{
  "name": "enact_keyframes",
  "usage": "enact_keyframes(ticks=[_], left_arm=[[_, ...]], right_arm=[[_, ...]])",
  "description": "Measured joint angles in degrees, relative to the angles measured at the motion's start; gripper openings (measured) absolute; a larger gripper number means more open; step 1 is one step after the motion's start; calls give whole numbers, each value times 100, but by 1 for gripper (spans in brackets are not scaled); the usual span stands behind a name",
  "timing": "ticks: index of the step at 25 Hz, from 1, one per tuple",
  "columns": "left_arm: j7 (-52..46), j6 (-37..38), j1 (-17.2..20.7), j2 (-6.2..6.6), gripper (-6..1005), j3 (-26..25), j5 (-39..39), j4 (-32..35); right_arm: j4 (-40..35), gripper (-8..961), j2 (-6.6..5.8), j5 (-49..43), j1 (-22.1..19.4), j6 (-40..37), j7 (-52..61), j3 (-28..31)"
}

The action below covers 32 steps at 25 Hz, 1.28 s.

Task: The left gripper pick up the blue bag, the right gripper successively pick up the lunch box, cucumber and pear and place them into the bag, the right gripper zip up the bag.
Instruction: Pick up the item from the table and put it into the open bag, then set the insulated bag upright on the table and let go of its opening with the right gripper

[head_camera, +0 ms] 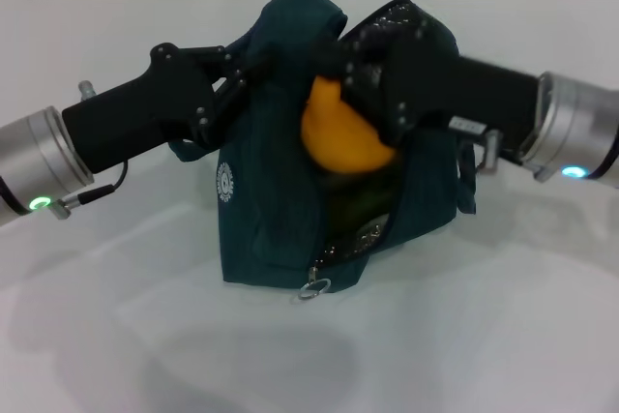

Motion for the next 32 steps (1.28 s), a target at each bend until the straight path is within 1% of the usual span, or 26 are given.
enact_keyframes(ticks=[4,6,11,13,17,22,25,26,28,30,32], left_arm=[[10,-21,-4,0,36,9,-5,-4],[10,-24,-4,0,36,0,-6,-8],[26,-43,-8,0,36,-13,-11,-58],[30,-50,-9,0,36,-17,-11,-64],[32,-53,5,0,35,-20,-11,-64],[33,-76,33,0,35,-23,-12,-63],[33,-106,70,0,35,-22,-12,-63],[35,-112,80,0,35,-23,-12,-64],[68,-156,109,0,35,-22,-13,-68],[100,-202,125,1,35,-21,-13,-70],[108,-232,133,0,36,-18,-10,-70]], right_arm=[[-8,43,0,2,-47,339,4,-375],[-40,44,0,2,-100,425,7,-448],[-55,45,0,4,-164,442,89,-466],[-56,45,-5,1,-198,283,65,-468],[-56,46,-6,19,-264,282,66,-444],[-244,238,-25,309,-795,-65,35,-94],[-273,434,-112,344,-1092,-229,46,176],[-268,437,-159,332,-1185,-254,56,222],[-243,443,-322,321,-1364,-292,139,243],[-213,449,-519,181,-1519,-346,349,239],[-203,455,-683,-101,-1600,-400,578,246]])
